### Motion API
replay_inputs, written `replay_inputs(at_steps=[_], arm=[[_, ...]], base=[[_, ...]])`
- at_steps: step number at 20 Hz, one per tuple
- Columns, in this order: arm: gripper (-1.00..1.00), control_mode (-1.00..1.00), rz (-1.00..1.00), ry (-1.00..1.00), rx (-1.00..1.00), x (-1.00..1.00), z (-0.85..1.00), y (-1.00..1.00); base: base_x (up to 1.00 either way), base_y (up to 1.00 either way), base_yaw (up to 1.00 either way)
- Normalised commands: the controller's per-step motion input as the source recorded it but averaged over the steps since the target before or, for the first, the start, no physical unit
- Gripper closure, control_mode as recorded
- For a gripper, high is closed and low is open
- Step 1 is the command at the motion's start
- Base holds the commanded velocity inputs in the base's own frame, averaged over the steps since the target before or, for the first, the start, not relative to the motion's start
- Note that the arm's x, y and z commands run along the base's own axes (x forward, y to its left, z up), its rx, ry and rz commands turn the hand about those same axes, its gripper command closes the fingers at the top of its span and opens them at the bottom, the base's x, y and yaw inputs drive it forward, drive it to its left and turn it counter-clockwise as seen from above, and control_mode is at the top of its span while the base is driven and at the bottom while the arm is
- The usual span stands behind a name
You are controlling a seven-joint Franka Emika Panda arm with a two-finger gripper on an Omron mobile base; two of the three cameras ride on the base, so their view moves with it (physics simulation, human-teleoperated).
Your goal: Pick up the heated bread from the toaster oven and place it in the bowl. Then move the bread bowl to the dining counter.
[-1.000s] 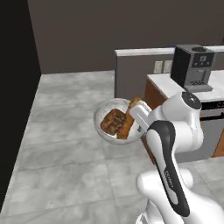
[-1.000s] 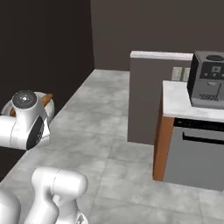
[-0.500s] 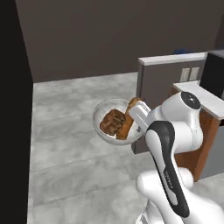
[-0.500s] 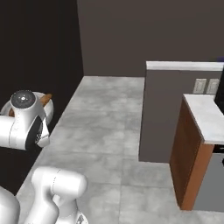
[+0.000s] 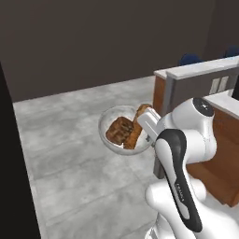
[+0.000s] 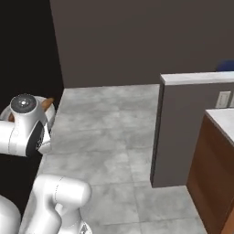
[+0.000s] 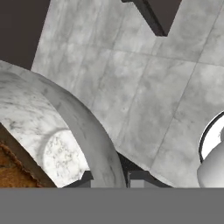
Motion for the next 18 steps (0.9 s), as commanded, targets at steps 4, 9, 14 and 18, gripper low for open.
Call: replay_inputs(at_steps=[4, 9, 14, 18], arm=[[1.0, 1.0, 0.0, 0.0, 0.0, 0.0, 0.0, 0.0], [1.0, 1.0, 0.0, 0.0, 0.0, 0.0, 0.0, 0.0], [1.0, 1.0, 0.0, 0.0, 0.0, 0.0, 0.0, 0.0], [1.0, 1.0, 0.0, 0.0, 0.0, 0.0, 0.0, 0.0]], base=[[1.0, 0.94, -0.47], [1.0, 0.93, -0.53], [1.0, 0.93, -0.54], [1.0, 0.94, -0.54]])
